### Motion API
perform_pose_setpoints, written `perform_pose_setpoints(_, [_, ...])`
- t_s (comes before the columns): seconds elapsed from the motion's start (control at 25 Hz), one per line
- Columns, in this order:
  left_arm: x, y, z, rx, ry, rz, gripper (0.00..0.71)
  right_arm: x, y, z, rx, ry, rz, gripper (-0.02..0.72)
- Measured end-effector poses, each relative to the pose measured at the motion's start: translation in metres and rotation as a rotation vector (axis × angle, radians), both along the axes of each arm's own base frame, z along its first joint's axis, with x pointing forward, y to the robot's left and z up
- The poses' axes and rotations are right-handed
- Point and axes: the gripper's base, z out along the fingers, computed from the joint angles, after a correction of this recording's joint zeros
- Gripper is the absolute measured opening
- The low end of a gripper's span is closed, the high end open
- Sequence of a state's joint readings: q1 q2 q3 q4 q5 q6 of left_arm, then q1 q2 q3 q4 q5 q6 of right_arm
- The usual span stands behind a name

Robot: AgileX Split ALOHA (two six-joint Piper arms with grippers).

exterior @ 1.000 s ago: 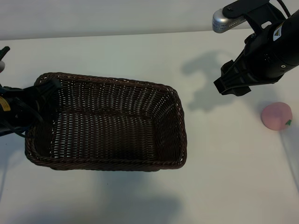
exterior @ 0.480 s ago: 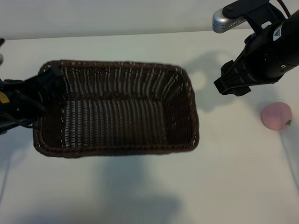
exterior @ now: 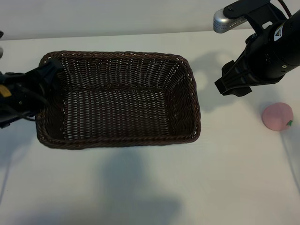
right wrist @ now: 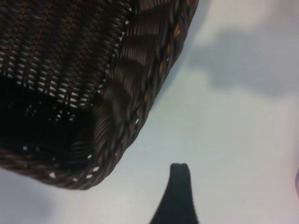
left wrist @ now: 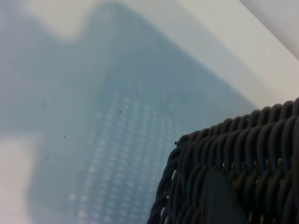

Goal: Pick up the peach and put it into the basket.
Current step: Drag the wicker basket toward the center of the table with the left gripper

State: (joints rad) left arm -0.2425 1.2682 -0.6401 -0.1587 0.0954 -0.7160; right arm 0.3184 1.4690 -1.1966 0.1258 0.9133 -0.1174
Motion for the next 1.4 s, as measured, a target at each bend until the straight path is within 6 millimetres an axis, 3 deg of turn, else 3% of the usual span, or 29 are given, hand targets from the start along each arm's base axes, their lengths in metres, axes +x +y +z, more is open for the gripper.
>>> perform_pose_setpoints(0.24, [0.023,-0.005,0.01,-0.003,-0.043,-0.003,0.363,0.0,0.0,0.0,-0.001,0.0,0.0,0.595])
perform_pose_setpoints(0.44, [0.039,-0.009,0.006,-0.003,-0.042,0.002,0.363,0.0,0.0,0.0,-0.004,-0.001,0.001,0.595])
perform_pose_setpoints(0.88, [0.057,-0.04,-0.028,-0.063,-0.028,-0.005,0.363,0.001,-0.003,0.0,-0.035,-0.01,0.007,0.595])
perform_pose_setpoints(1.24, [0.067,-0.049,-0.057,-0.056,-0.002,-0.042,0.363,0.001,-0.003,0.0,-0.043,-0.013,0.009,0.595])
perform_pose_setpoints(1.4, [0.073,-0.054,-0.071,-0.131,0.005,-0.064,0.363,0.001,-0.003,0.0,-0.043,-0.013,0.009,0.595])
